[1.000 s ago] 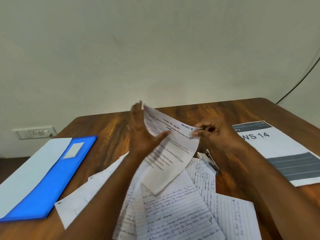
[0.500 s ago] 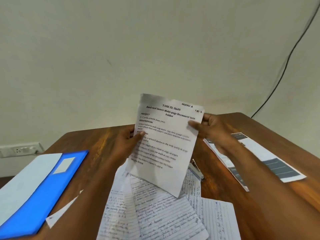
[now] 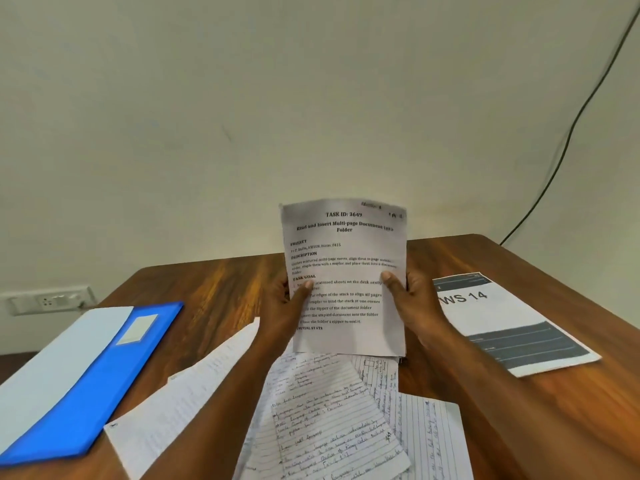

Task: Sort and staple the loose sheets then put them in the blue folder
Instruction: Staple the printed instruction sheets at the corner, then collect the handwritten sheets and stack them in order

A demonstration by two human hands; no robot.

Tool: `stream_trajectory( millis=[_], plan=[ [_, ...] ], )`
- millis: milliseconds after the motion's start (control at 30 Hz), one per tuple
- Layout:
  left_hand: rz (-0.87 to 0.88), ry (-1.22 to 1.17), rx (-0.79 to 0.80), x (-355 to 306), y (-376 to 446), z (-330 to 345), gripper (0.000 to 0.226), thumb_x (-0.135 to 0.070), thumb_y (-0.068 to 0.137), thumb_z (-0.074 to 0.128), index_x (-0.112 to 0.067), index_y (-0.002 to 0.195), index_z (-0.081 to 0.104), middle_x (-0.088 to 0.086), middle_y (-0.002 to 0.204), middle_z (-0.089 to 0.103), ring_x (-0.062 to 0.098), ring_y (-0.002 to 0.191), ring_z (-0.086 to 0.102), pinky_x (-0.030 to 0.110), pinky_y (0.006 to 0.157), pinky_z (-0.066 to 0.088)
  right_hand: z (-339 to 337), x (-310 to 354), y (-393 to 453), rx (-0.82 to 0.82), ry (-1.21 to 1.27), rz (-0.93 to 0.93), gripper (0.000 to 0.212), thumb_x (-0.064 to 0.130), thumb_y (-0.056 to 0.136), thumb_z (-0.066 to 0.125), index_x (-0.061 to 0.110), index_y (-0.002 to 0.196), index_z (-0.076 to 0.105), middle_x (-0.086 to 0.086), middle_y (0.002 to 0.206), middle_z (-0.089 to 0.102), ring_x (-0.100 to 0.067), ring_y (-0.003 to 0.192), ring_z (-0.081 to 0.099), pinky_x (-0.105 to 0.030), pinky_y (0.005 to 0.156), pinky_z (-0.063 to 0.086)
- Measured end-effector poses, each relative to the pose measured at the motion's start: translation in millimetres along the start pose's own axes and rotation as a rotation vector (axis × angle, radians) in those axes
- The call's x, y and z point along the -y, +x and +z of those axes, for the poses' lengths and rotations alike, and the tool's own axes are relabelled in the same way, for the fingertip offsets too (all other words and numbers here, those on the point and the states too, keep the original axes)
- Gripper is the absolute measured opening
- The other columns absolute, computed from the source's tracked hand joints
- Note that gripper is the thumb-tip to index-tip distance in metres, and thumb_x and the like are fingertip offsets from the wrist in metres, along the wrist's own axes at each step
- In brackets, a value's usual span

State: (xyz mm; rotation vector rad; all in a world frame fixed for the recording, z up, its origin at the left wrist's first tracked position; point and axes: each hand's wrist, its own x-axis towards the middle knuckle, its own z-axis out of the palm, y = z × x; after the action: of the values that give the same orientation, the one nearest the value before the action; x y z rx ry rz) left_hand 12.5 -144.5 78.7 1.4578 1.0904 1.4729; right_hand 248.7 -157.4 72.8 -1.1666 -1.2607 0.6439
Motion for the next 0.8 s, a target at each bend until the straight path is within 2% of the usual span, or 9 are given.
stream_trajectory(
  millis=[100, 167, 233, 367, 467, 533, 600, 700, 800],
  plan=[
    [-0.035, 0.004, 0.006, 18, -16, 2, 0.019, -0.015, 0.102, 0.064, -0.006, 0.119, 0.065, 0.005, 0.106, 0.079, 0.021, 0.093, 0.079, 0.030, 0.070, 0.064, 1, -10, -12, 0.051, 0.028, 0.027, 0.013, 0.031, 0.106, 0.057, 0.028, 0.113, 0.068, 0.015, 0.099, 0.080, -0.008, 0.090, 0.077, -0.029, 0.073, 0.062],
    [-0.035, 0.028, -0.002, 24, -18, 3, 0.019, -0.017, 0.103, 0.062, -0.003, 0.116, 0.065, 0.007, 0.105, 0.078, 0.022, 0.093, 0.078, 0.026, 0.069, 0.063, 1, -11, -16, 0.071, 0.036, 0.042, 0.012, 0.030, 0.107, 0.054, 0.032, 0.111, 0.065, 0.022, 0.097, 0.079, -0.006, 0.090, 0.077, -0.023, 0.071, 0.060],
    [-0.047, 0.016, -0.010, 22, -18, 5, 0.023, -0.019, 0.103, 0.062, -0.001, 0.117, 0.064, 0.009, 0.105, 0.078, 0.022, 0.091, 0.079, 0.026, 0.068, 0.063, -1, -7, -16, 0.049, 0.039, 0.031, 0.014, 0.029, 0.107, 0.054, 0.029, 0.114, 0.066, 0.018, 0.099, 0.079, -0.008, 0.093, 0.076, -0.026, 0.073, 0.062],
    [-0.023, -0.043, -0.039, 1, -3, 15, 0.024, -0.023, 0.102, 0.064, -0.006, 0.120, 0.064, 0.009, 0.108, 0.079, 0.021, 0.089, 0.079, 0.033, 0.068, 0.065, -13, 9, 2, -0.055, 0.062, -0.006, 0.017, 0.030, 0.104, 0.061, 0.021, 0.118, 0.066, 0.003, 0.108, 0.079, -0.017, 0.095, 0.077, -0.039, 0.078, 0.063],
    [-0.008, -0.113, -0.067, -20, 9, 36, 0.026, -0.022, 0.102, 0.064, -0.010, 0.125, 0.061, 0.007, 0.111, 0.078, 0.021, 0.089, 0.080, 0.038, 0.069, 0.066, -35, 20, 19, -0.090, -0.044, -0.001, 0.016, 0.026, 0.103, 0.065, 0.018, 0.117, 0.064, 0.004, 0.109, 0.075, -0.014, 0.094, 0.073, -0.034, 0.074, 0.058],
    [-0.062, -0.167, -0.043, -28, 16, 57, 0.027, -0.024, 0.103, 0.064, -0.017, 0.128, 0.057, 0.004, 0.112, 0.077, 0.022, 0.089, 0.080, 0.044, 0.071, 0.067, -55, 19, 25, -0.133, -0.097, 0.022, 0.012, 0.021, 0.102, 0.066, 0.018, 0.114, 0.065, 0.004, 0.107, 0.073, -0.011, 0.091, 0.068, -0.033, 0.071, 0.055],
    [-0.142, -0.178, 0.014, -29, 21, 82, 0.024, -0.024, 0.103, 0.063, -0.023, 0.126, 0.056, 0.003, 0.114, 0.077, 0.023, 0.089, 0.080, 0.047, 0.076, 0.066, -78, 13, 30, -0.205, -0.142, 0.052, 0.011, 0.018, 0.101, 0.067, 0.016, 0.112, 0.068, 0.000, 0.106, 0.074, -0.018, 0.091, 0.070, -0.036, 0.076, 0.057],
    [-0.245, -0.102, 0.165, -20, 21, 116, 0.021, -0.019, 0.105, 0.058, -0.016, 0.126, 0.059, 0.005, 0.117, 0.076, 0.016, 0.087, 0.077, 0.031, 0.070, 0.065, -117, 2, 34, -0.270, -0.282, 0.126, 0.004, 0.013, 0.098, 0.068, 0.011, 0.100, 0.070, -0.003, 0.098, 0.075, -0.023, 0.088, 0.070, -0.033, 0.073, 0.053],
    [-0.320, 0.050, 0.384, 0, 18, 154, 0.025, -0.006, 0.103, 0.059, -0.008, 0.127, 0.065, 0.007, 0.127, 0.072, 0.026, 0.107, 0.074, 0.029, 0.071, 0.062, -161, -16, 31, -0.270, -0.476, 0.261, 0.009, 0.007, 0.093, 0.064, 0.000, 0.093, 0.069, -0.011, 0.088, 0.073, -0.028, 0.079, 0.066, -0.030, 0.061, 0.043]
  ],
)
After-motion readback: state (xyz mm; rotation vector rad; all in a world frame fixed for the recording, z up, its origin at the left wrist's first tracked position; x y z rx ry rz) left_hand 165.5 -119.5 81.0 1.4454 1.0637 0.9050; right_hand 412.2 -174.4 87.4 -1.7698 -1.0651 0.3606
